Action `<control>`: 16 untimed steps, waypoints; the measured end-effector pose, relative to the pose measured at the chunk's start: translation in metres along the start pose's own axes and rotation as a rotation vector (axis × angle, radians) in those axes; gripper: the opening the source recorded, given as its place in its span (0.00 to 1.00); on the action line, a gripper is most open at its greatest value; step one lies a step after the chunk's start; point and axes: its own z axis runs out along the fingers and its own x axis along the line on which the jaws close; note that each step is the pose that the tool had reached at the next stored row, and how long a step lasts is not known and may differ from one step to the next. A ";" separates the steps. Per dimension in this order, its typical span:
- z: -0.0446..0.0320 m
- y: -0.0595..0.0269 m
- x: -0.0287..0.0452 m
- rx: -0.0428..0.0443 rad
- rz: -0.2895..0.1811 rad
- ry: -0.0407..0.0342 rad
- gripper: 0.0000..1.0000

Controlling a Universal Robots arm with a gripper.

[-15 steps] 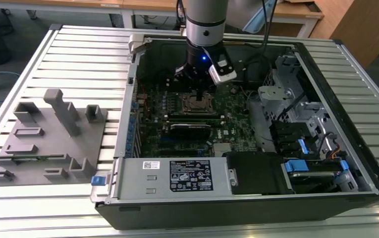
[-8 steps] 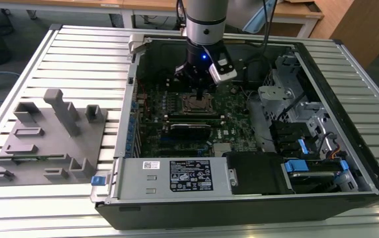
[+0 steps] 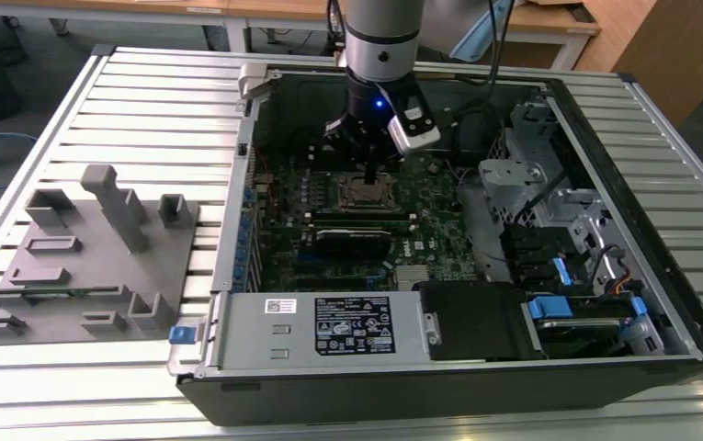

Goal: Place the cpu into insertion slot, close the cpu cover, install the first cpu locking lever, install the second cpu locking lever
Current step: 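Install the second cpu locking lever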

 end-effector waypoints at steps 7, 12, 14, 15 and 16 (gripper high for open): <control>-0.0008 -0.0001 0.0000 0.0006 0.000 0.0004 0.11; -0.0050 0.0000 -0.0003 0.0001 0.000 0.0006 0.11; -0.0067 0.0000 -0.0004 0.0002 0.000 0.0009 0.11; -0.0075 0.0000 -0.0004 0.0002 0.000 0.0010 0.11; -0.0083 0.0000 -0.0005 0.0002 0.000 0.0011 0.11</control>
